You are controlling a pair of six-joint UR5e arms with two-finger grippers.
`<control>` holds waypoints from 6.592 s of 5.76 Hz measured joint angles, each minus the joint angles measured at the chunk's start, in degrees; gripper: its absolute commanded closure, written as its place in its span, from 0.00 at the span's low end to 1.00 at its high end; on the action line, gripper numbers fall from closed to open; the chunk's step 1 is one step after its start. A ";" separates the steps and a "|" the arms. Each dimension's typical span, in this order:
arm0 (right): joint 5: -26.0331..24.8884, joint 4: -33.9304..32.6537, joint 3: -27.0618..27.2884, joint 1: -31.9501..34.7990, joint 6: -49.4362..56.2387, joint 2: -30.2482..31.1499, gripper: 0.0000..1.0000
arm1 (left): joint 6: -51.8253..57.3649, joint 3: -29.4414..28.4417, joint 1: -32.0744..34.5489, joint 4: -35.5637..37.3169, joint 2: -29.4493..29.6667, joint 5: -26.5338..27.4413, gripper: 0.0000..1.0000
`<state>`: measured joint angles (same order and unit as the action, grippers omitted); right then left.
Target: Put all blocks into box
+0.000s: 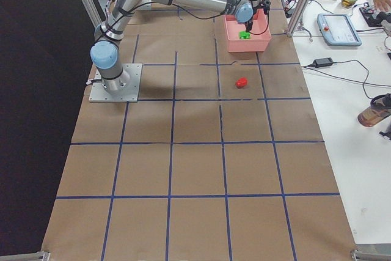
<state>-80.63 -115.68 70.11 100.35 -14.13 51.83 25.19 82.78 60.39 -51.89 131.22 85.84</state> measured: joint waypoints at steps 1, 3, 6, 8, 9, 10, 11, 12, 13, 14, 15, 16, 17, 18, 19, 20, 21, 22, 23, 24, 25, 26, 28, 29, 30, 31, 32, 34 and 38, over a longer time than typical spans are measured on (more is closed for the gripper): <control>-0.31 1.33 -0.39 -0.42 0.13 1.35 0.00 | -0.35 0.04 -0.04 -0.22 -0.12 -0.27 0.97; -2.76 9.42 -4.51 -2.81 4.59 3.95 0.00 | -2.75 -0.08 0.35 -2.92 -1.29 -2.05 1.00; -5.69 15.85 -6.30 -12.89 27.03 4.55 0.00 | -8.43 -0.28 2.96 -8.14 -5.64 -3.97 1.00; -6.17 15.43 -0.91 -19.43 42.47 4.29 0.00 | -18.01 -0.83 10.14 -9.21 -9.39 -4.98 1.00; -6.32 12.50 3.40 -21.13 46.32 3.96 0.00 | -22.24 -1.06 16.00 -9.13 -10.98 -6.36 1.00; -6.51 7.58 7.61 -21.85 48.16 3.62 0.00 | -24.53 -2.00 22.52 -8.05 -11.39 -6.97 1.00; -7.06 2.72 11.42 -22.12 48.91 3.30 0.00 | -26.82 -3.66 27.95 -5.84 -10.54 -7.19 1.00; -8.33 -0.22 13.87 -22.18 49.18 2.92 0.01 | -28.55 -4.67 31.28 -4.14 -9.28 -7.44 0.95; -9.71 -1.47 15.09 -22.21 49.28 2.33 0.09 | -29.15 -4.50 33.83 -3.63 -8.34 -7.49 0.06; -10.37 -2.03 15.46 -22.22 49.27 1.80 0.32 | -29.28 -4.03 36.02 -3.54 -7.85 -6.77 0.01; -10.57 -2.38 15.52 -22.22 49.05 1.59 0.58 | -29.31 -3.81 37.13 -3.68 -7.80 -5.53 0.01; -10.57 -2.49 15.51 -22.22 48.79 1.51 0.79 | -29.32 -3.78 37.50 -4.51 -8.39 -4.77 0.01; -10.53 -2.52 15.44 -22.22 48.60 1.47 0.91 | -29.30 -3.95 37.63 -6.77 -9.70 -3.00 0.01; -10.49 -2.53 15.15 -22.22 48.41 1.46 0.91 | -29.44 -3.81 37.76 -10.17 -12.23 -0.37 0.01; -10.44 -2.53 13.78 -22.22 48.31 1.68 0.91 | -29.72 -3.18 37.81 -15.46 -16.34 0.94 0.01; -10.43 -1.61 10.45 -22.20 48.17 1.95 0.91 | -29.54 -2.89 37.61 -22.03 -20.56 1.45 0.01; -10.25 2.24 4.88 -22.01 47.06 2.07 0.91 | -28.90 -3.03 37.50 -28.46 -24.11 3.65 0.01; -9.71 9.17 -1.70 -21.47 43.38 2.07 0.91 | -28.43 -3.06 37.46 -33.92 -27.46 6.00 0.01; -8.01 16.75 -7.73 -20.28 37.44 2.00 0.91 | -28.28 -2.74 37.14 -37.11 -31.23 6.19 0.01; -6.03 21.61 -11.50 -17.95 30.45 1.97 0.91 | -28.18 -2.28 36.40 -38.16 -33.56 6.02 0.01; -5.10 23.21 -13.00 -13.98 21.57 1.83 0.91 | -28.11 -1.24 35.35 -38.37 -34.35 5.97 0.00; -3.77 23.23 -13.39 -9.64 12.50 1.13 0.88 | -28.09 0.62 34.45 -38.29 -35.52 6.02 0.01; -1.78 21.53 -13.22 -2.97 0.60 -2.49 0.01 | -28.09 3.21 33.46 -37.92 -37.83 5.83 0.00; -1.86 20.76 -12.94 -1.70 -0.94 -4.15 0.01 | -28.09 3.38 32.93 -37.84 -38.40 5.53 0.00; -2.11 20.09 -12.67 -1.33 -1.17 -4.89 0.01 | -28.09 3.30 32.32 -37.83 -38.62 5.40 0.00; -2.29 19.90 -12.56 -1.25 -1.20 -5.13 0.01 | -28.09 3.23 32.02 -37.82 -38.71 5.33 0.01; -2.50 19.96 -12.54 -1.25 -1.18 -5.02 0.01 | -28.09 3.28 31.94 -37.78 -38.78 5.33 0.01; -5.79 20.26 -12.54 -1.36 1.49 -4.63 0.01 | -28.09 3.19 31.90 -37.69 -38.88 5.36 0.01; -13.73 26.33 -11.99 -4.06 13.01 2.29 0.01 | -28.25 3.10 32.05 -37.60 -38.89 5.39 0.01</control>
<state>-94.37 -89.35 58.12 96.29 -1.12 54.12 -3.06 85.88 92.43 -89.49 92.32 91.23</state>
